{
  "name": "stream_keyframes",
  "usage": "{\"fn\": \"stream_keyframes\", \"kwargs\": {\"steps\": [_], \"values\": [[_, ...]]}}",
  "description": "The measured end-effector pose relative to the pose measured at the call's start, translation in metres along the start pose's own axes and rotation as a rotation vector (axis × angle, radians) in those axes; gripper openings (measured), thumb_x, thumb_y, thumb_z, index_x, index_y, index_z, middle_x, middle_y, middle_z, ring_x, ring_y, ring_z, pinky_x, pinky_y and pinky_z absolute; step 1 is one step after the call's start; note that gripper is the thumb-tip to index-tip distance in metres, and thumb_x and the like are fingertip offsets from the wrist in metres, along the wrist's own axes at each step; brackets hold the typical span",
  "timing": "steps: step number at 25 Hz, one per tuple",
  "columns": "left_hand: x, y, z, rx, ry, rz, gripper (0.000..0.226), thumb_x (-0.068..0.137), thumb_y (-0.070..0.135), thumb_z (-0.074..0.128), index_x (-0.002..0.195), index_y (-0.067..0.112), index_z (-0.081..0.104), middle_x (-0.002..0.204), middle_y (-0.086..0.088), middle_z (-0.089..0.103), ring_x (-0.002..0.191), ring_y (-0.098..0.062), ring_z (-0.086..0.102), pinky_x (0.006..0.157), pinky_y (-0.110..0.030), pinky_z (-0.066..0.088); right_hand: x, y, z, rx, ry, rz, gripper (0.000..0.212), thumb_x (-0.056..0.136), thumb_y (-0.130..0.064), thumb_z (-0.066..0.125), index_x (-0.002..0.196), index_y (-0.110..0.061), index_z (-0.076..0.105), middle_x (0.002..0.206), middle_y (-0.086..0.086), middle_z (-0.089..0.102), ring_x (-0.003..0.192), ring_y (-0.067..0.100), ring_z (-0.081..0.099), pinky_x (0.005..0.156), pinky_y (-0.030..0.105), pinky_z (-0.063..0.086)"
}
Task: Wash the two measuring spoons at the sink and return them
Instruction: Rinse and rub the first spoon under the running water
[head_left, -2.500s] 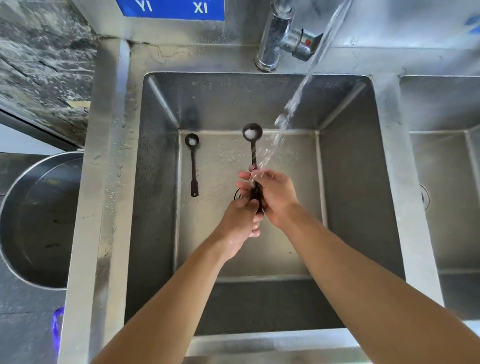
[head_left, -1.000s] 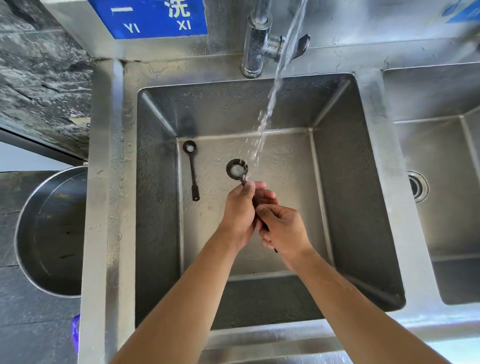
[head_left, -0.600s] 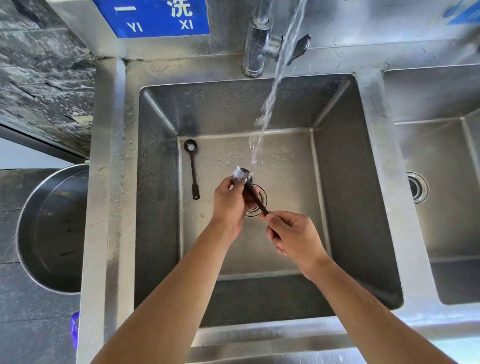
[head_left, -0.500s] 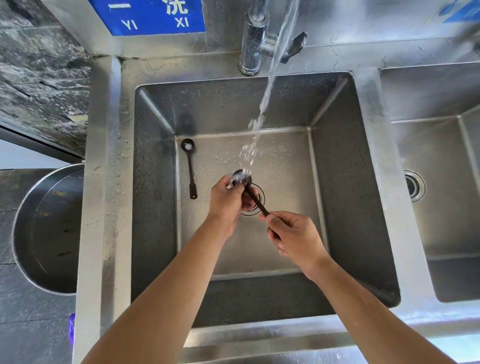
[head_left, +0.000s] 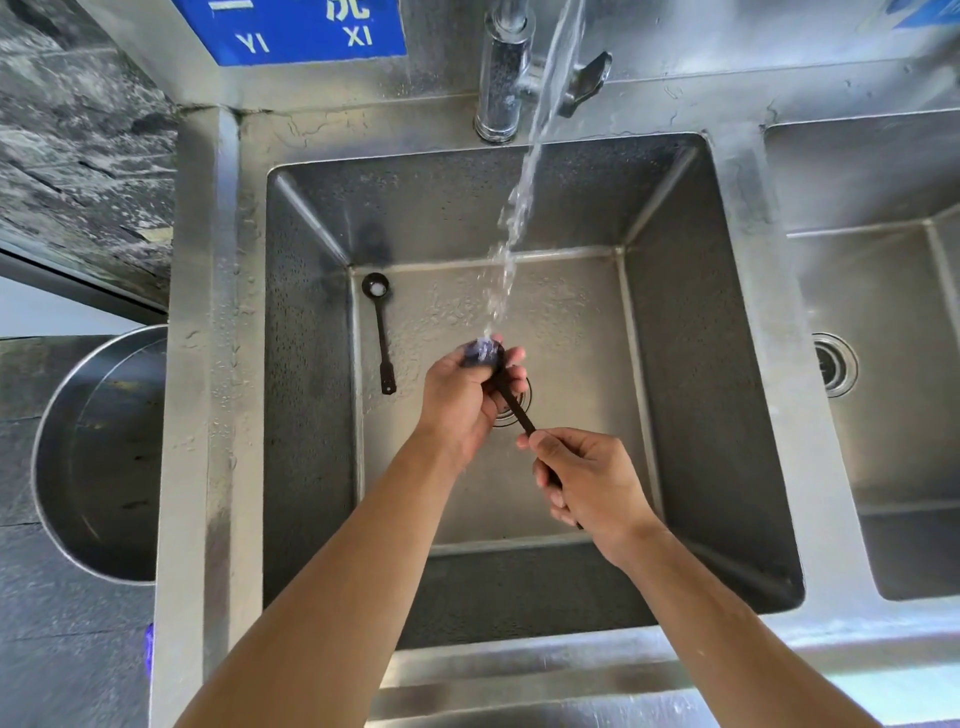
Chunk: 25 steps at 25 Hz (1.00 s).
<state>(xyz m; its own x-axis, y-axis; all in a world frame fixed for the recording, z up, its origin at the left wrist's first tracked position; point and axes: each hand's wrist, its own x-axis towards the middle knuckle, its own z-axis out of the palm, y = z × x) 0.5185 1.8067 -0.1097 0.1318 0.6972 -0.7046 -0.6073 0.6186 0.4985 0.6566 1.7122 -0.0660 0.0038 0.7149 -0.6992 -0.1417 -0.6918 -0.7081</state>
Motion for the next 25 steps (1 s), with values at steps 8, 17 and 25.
{"fn": "stream_keyframes", "kwargs": {"steps": [8, 17, 25], "values": [[0.009, 0.046, -0.024, 1.505, -0.201, 0.432, 0.017, 0.103, 0.022, 0.056, 0.092, 0.014, 0.066, 0.066, 0.002, 0.068, 0.048, -0.004, 0.064, 0.046, -0.031, 0.05, 0.006, -0.014, -0.028, -0.104, -0.092, 0.034, 0.021, 0.101, -0.014, 0.058, 0.096, -0.008, 0.078, 0.061, 0.007, 0.055, 0.042, 0.012, 0.036, 0.037, 0.023, 0.026], [0.005, 0.025, -0.003, 0.428, 0.056, -0.034, 0.02, 0.101, -0.002, 0.047, 0.102, 0.004, 0.066, 0.087, -0.018, 0.069, 0.059, -0.018, 0.066, 0.047, -0.026, 0.053, 0.007, -0.011, -0.007, -0.001, -0.048, -0.034, 0.019, 0.1, -0.013, 0.06, 0.099, -0.005, 0.077, 0.061, 0.007, 0.055, 0.042, 0.012, 0.035, 0.036, 0.021, 0.027], [0.007, 0.0, 0.003, 0.178, 0.047, -0.093, 0.032, 0.095, -0.009, 0.031, 0.099, 0.006, 0.059, 0.071, -0.011, 0.062, 0.064, -0.022, 0.055, 0.058, -0.034, 0.047, 0.002, -0.002, 0.004, 0.02, -0.009, 0.022, 0.021, 0.102, -0.011, 0.057, 0.097, 0.0, 0.074, 0.059, 0.007, 0.055, 0.04, 0.012, 0.037, 0.035, 0.023, 0.027]]}}
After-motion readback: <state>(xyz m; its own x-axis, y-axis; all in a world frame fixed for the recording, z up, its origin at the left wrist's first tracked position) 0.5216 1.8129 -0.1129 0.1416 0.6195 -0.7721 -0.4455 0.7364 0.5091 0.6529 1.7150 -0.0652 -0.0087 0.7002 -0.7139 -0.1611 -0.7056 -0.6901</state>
